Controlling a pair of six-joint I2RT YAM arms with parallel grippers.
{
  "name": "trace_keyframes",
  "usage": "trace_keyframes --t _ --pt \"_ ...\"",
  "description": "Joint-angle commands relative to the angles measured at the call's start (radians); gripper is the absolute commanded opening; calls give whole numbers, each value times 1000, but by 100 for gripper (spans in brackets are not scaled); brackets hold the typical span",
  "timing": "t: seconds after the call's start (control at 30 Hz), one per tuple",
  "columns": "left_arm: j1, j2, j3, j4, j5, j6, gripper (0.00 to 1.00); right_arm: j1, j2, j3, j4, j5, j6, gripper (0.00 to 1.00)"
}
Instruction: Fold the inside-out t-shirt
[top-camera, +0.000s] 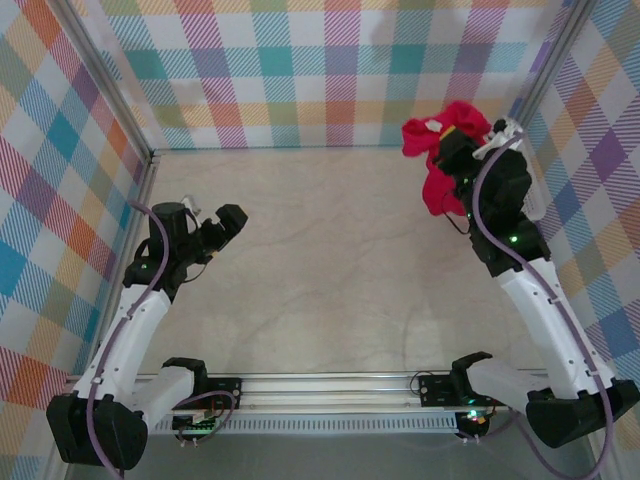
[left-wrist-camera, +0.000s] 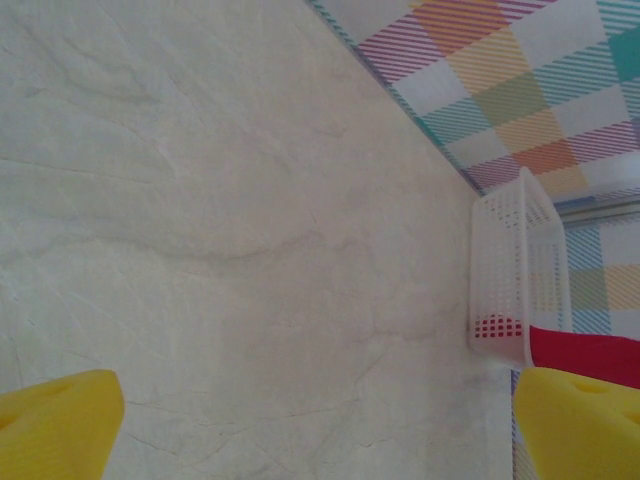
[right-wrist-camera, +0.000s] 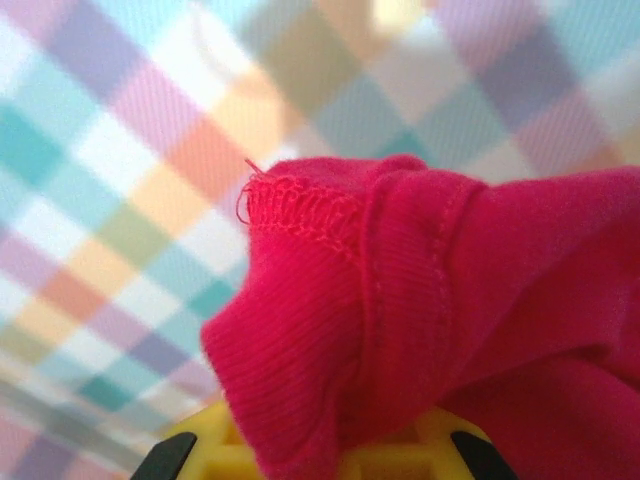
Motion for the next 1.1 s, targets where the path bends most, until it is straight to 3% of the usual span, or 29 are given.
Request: trace_keyframes --t 0.0,0.4,0.6,0.63,0.67,0.73,0.8,0.9,1.07 --pt "-1 -25 -17 -48 -15 29 100 70 46 106 -34 -117 -2 0" --pt "-1 -32 37 -120 -20 90 100 333 297 244 -26 -161 87 0" --pt "0 -32 15 -109 -10 90 100 361 474 163 -31 -205 196 0" --pt "-1 -31 12 -109 -9 93 100 361 512 187 -72 -236 180 11" --pt "0 -29 6 -107 -6 95 100 359 557 240 -161 -251 152 30" --pt "-1 -27 -9 -96 14 94 100 351 615 328 -334 -233 96 51" --pt "-6 -20 -51 -55 56 79 100 324 612 303 -399 -214 70 70" --pt "-34 3 -117 31 94 46 97 250 540 126 -363 -273 70 75" --pt "-142 105 -165 156 60 12 92 128 411 -183 -314 -339 99 71"
